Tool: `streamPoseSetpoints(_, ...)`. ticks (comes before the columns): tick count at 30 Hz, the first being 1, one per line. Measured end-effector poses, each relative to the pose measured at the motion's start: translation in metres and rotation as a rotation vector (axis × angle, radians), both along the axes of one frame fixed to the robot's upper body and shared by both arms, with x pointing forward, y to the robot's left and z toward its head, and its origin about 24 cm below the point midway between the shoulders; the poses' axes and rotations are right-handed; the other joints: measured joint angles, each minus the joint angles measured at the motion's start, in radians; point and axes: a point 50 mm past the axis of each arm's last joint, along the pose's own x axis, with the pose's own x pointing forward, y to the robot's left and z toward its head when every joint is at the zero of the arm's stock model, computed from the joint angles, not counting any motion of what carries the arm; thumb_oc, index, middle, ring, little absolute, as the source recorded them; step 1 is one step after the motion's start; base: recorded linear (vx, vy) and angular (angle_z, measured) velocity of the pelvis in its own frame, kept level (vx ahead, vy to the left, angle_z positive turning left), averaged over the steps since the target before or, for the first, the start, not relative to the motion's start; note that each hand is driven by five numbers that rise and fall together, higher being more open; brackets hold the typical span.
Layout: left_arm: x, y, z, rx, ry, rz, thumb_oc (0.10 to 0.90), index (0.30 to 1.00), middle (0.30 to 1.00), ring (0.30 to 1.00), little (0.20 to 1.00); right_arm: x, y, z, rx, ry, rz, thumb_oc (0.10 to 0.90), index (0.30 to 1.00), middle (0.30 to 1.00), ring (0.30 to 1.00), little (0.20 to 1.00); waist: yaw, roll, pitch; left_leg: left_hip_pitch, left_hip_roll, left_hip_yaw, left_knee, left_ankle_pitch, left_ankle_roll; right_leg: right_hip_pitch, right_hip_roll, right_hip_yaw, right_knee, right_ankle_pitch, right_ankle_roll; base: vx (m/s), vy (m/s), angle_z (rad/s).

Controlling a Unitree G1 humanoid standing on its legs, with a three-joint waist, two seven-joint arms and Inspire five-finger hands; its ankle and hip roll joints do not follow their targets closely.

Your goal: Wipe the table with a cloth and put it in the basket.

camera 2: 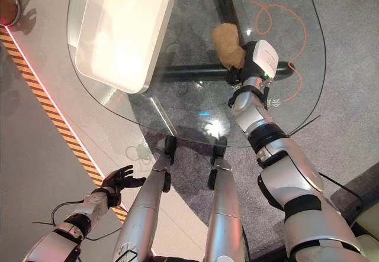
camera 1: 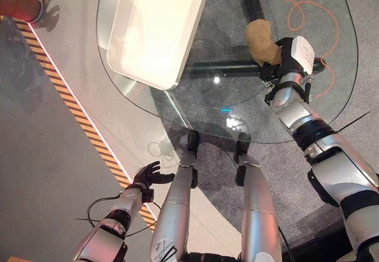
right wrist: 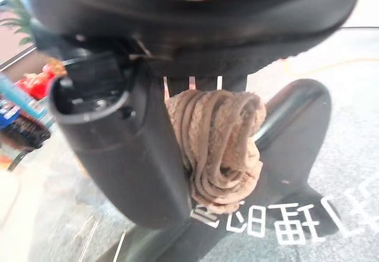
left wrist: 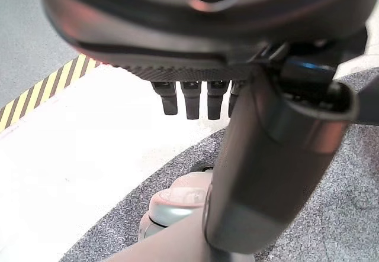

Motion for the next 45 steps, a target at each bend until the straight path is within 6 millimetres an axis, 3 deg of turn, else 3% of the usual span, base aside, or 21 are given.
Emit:
streamPoseSetpoints(15,0.003,-0.003,0.002,-0.003,-0.012,-0.004,0.8,0.9,0.9,0.9,0.9,-0.001,0.028,-0.001,-0.153,0.06,0.149,0.1,0.3,0.3,0.3,0.2,0.001,0.007,-0.001,0.0,0.004,-0.018,-0.018,0.01,-0.012,-0.003,0.0,-0.019,0.004,-0.008,-0.011,0.0,0.001,0.02)
streamPoseSetpoints(33,0.003,-0.003,0.003,0.004,-0.014,-0.011,0.8,0.9,0.9,0.9,0.9,-0.007,0.068,-0.02,-0.279,0.193,0.364,0.1,0.3,0.3,0.3,0.2,0.001,0.009,-0.003,0.0,0.005,-0.019,-0.02,0.012,-0.015,-0.013,-0.001,-0.02,0.024,-0.02,-0.015,0.0,0.0,0.0)
streamPoseSetpoints(45,0.003,-0.004,0.003,0.011,-0.014,-0.019,0.8,0.9,0.9,0.9,0.9,-0.009,0.074,-0.027,-0.31,0.226,0.41,0.1,0.3,0.3,0.3,0.2,0.002,0.013,-0.005,0.001,0.005,-0.021,-0.026,0.014,-0.017,-0.013,-0.002,-0.023,0.026,-0.022,-0.016,0.0,0.0,0.0)
